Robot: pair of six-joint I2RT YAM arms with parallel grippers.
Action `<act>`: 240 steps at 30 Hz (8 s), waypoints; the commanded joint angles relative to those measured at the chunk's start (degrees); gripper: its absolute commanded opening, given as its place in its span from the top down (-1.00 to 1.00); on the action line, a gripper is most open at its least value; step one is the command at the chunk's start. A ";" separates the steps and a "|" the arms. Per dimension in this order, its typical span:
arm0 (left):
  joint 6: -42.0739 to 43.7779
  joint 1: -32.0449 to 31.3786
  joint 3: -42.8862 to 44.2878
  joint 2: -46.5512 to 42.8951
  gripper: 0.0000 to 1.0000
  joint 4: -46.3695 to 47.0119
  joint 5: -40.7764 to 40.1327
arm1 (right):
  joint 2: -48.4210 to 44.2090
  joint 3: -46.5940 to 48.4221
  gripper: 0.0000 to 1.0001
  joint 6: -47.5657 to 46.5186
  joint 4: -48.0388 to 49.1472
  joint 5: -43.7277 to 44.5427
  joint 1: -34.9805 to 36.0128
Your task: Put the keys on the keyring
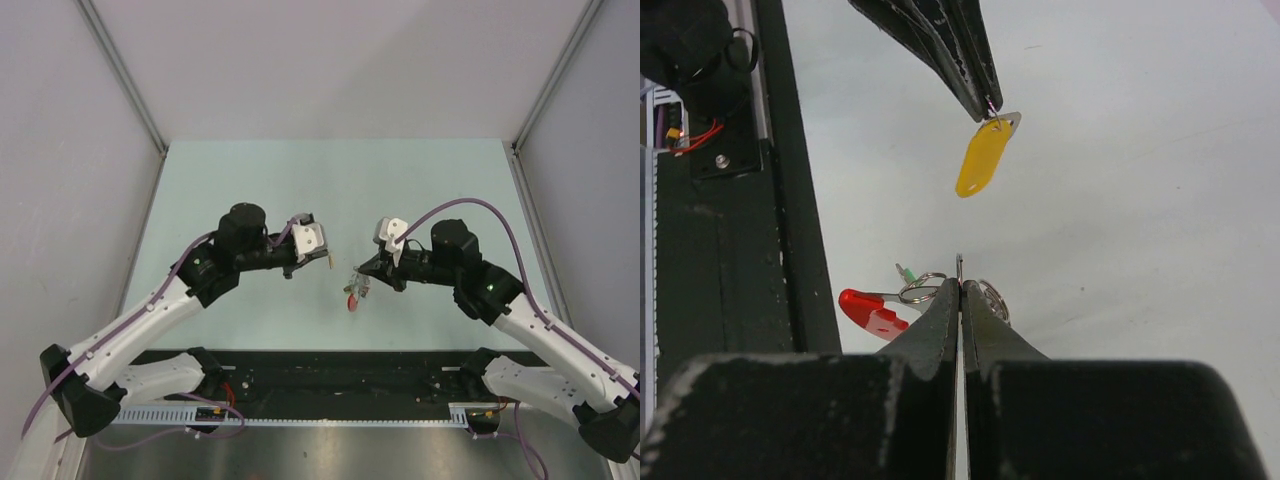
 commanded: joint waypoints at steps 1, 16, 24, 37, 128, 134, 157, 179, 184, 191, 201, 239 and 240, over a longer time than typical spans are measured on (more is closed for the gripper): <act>5.08 0.27 -1.76 -4.11 1.00 0.04 10.41 | 0.24 2.16 1.00 -2.34 1.35 -2.40 1.70; 7.81 0.09 -1.51 -3.06 0.99 -3.21 20.80 | -2.66 2.16 1.00 -3.93 2.41 0.06 6.18; 7.55 -0.26 -1.33 -1.83 0.99 -2.95 21.85 | -2.58 2.16 1.00 -4.63 2.06 1.63 8.21; 7.55 -0.87 -1.33 -1.65 1.00 -3.31 22.73 | -1.35 2.16 1.00 -5.77 3.11 7.44 10.76; 3.95 -1.05 -1.24 0.11 1.00 -0.93 18.87 | -1.17 1.55 1.00 -4.98 4.61 14.03 13.75; 3.95 -1.05 -1.15 0.28 1.00 -0.93 18.95 | -0.99 1.55 1.00 -4.98 4.87 13.24 13.75; 2.89 -1.05 -1.77 -0.60 1.00 0.56 17.02 | -0.73 1.55 1.00 -4.89 4.52 13.06 13.75; 2.80 -1.05 -1.86 -0.60 0.99 0.83 18.60 | -0.47 1.55 1.00 -4.72 4.78 14.29 13.75; 2.89 -1.05 -1.77 -0.33 0.99 0.56 18.95 | -0.38 1.55 1.00 -4.54 4.87 14.21 13.66; 2.98 -1.05 -1.68 -0.16 1.00 0.39 18.95 | -0.47 1.55 1.00 -4.72 4.96 13.94 13.75; 2.63 -1.05 -1.51 0.28 1.00 0.39 18.34 | -0.55 1.46 1.00 -4.80 5.22 13.42 13.83; 3.69 -3.78 -0.45 2.57 1.00 -1.64 20.36 | 0.06 1.55 1.00 -5.60 5.04 10.34 14.80; 3.07 -3.78 -0.80 2.48 1.00 -1.03 20.36 | 0.15 1.55 1.00 -5.51 5.04 10.25 14.80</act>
